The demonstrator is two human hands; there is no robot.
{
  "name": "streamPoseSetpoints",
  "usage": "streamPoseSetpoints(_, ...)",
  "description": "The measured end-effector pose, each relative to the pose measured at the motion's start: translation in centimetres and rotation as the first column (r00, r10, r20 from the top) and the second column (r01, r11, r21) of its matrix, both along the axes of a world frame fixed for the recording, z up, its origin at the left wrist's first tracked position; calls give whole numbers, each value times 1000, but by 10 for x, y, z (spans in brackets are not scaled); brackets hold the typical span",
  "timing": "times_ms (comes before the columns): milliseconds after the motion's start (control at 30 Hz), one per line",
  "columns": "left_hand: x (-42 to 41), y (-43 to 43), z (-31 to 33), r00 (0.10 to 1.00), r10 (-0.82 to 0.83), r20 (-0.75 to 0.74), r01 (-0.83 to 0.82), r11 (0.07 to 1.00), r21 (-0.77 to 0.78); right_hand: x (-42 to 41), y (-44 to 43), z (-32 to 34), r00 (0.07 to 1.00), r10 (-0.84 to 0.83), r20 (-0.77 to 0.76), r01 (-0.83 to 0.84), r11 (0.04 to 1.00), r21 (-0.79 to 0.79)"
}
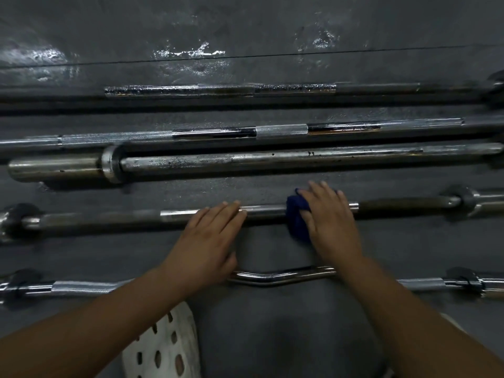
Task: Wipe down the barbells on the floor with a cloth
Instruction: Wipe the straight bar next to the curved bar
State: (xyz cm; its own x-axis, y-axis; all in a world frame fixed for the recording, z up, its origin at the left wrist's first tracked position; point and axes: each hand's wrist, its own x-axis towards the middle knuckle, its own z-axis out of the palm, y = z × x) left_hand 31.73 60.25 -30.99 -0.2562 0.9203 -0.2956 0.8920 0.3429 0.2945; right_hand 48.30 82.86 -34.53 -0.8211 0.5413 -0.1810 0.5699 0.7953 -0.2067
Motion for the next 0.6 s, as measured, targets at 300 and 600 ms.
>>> streamPoseSetpoints(300, -16, 0, 1, 995, 84, -46, -84, 996, 7, -14, -28, -7, 979, 44, -201, -28, 996, 80)
streamPoseSetpoints(600, -15, 2, -3, 993, 102, -57, -103, 994, -31, -38, -31, 4, 973, -176, -152, 182, 983, 28)
